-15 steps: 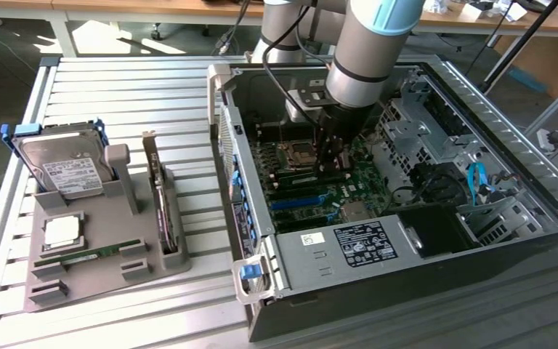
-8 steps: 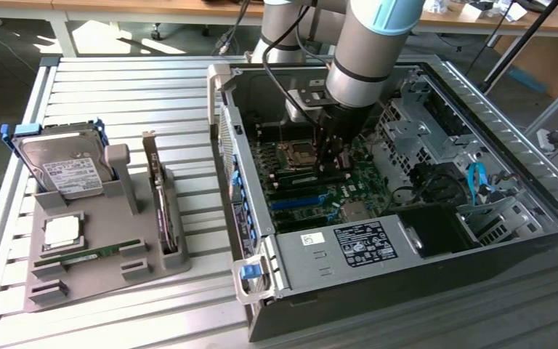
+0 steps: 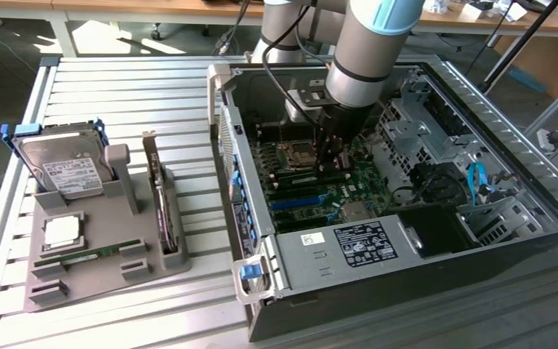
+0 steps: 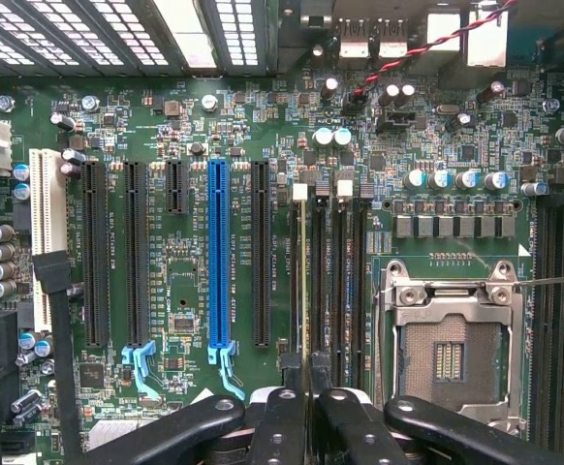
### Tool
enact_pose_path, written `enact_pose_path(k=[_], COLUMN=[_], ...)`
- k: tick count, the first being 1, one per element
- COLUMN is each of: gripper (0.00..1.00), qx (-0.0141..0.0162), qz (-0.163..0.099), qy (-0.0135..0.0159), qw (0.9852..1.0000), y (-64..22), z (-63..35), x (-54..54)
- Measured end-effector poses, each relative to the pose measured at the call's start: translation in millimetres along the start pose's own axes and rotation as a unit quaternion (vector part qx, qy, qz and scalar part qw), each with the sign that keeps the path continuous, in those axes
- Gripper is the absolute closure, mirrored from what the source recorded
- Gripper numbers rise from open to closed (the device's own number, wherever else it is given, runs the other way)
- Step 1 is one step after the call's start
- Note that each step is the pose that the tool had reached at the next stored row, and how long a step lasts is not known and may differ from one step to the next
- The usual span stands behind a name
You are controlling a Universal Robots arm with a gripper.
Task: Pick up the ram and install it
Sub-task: 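Insert the ram into the slot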
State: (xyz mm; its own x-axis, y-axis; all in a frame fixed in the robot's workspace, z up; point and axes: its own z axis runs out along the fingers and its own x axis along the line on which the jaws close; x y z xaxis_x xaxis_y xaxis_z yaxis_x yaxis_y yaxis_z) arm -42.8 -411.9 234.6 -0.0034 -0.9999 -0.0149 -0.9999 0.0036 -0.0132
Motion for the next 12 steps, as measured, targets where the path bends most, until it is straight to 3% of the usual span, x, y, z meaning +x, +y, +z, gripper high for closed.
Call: enact_pose_path(k=[12], gripper=[0.87], qx=[0.0], qz=[0.0], qy=[-0.0001], qw=[1.0], y=[0.1], z=[0.0], x=[0.0])
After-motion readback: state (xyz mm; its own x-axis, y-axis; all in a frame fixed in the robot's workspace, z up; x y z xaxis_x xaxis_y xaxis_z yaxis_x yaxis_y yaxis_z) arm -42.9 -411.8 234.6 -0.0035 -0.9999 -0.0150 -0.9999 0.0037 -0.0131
